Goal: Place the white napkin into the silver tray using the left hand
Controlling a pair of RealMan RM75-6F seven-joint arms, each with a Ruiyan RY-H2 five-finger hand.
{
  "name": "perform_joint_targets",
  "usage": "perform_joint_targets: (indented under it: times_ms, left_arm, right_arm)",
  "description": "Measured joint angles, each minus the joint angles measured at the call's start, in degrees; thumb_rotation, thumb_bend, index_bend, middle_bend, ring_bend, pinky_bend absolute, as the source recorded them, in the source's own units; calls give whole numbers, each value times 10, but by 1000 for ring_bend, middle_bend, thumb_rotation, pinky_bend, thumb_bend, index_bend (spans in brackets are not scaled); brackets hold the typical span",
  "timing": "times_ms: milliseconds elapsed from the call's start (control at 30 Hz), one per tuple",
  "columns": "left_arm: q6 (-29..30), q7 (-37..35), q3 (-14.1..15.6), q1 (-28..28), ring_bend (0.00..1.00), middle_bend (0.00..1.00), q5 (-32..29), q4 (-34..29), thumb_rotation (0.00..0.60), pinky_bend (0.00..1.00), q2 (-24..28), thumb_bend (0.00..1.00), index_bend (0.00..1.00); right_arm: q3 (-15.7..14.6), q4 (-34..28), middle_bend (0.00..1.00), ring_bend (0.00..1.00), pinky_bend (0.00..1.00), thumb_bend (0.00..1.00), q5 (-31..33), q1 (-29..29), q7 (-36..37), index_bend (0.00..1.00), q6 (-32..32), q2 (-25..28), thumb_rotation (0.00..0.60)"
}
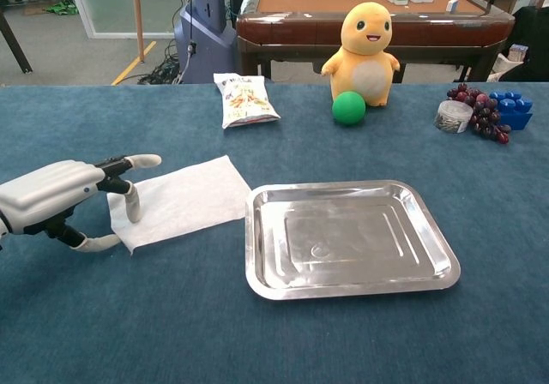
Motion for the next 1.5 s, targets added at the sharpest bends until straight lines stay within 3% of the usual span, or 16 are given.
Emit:
perform_joint_targets:
  times_ms: [1000,1500]
  left_arm:
    - [20,9,-1,6,0,21,3,-40,600,201,20,320,563]
    - [49,29,-12,12,0,21,5,-160,600,201,83,319,582]
  right_arm:
    - [0,0,355,273,376,212,-1,-1,-1,489,2,0,600]
    - [0,-2,355,273,376,212,-3,-3,-2,488,6,0,600]
